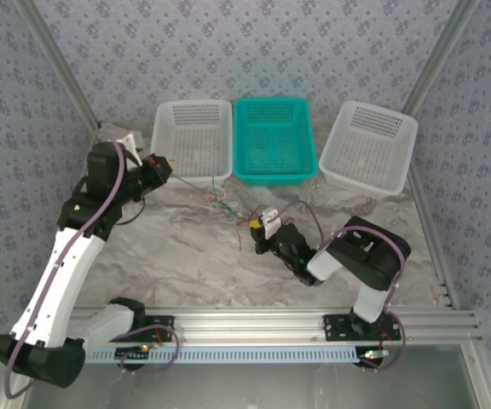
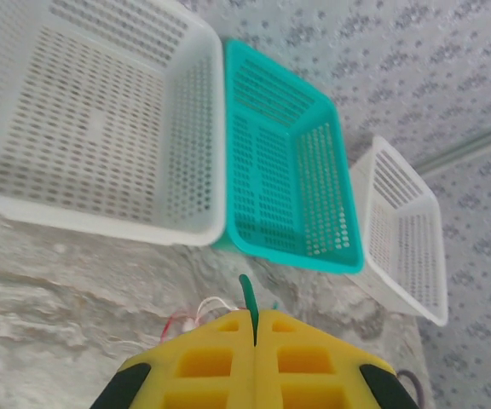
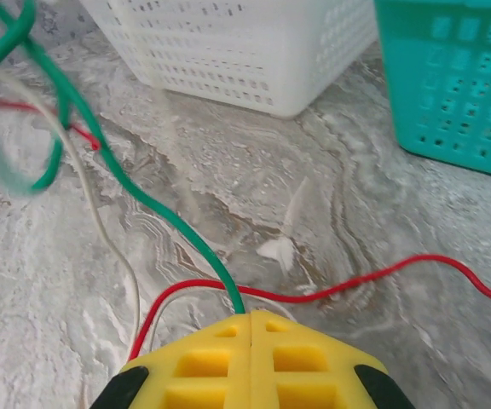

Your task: Untangle the cables

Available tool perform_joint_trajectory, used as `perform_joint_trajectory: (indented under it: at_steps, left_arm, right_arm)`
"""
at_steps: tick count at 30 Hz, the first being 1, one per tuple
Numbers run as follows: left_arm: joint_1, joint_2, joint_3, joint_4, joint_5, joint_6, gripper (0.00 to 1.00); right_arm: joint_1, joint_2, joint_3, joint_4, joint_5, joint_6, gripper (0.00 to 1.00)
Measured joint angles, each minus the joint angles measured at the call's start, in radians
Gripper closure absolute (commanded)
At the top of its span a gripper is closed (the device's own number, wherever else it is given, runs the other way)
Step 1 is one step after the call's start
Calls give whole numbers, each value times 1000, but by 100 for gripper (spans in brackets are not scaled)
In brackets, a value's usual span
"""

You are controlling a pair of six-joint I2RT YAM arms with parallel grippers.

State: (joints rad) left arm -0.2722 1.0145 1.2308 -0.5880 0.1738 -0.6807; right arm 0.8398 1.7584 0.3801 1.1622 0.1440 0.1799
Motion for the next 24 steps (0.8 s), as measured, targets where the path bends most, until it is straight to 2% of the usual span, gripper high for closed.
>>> perform_joint_trajectory:
  at_steps: [5,17,22,24]
  left_arm:
    - [84,-1,31,-45,1,73,100]
    - [130,-5,31,-128,-8,144,100]
    - [159,-28,18,-151,-14,158,100]
    - [167,-47,-12,-127,20,157,100]
  right_arm:
    - [-32,-79,-70,-37,24,0,100]
    - [-80,-361,-172,-201,115,20,100]
    - [-83,-448,-145,-322,153,73,100]
    - [-83,-489,-146,-358,145,78,100]
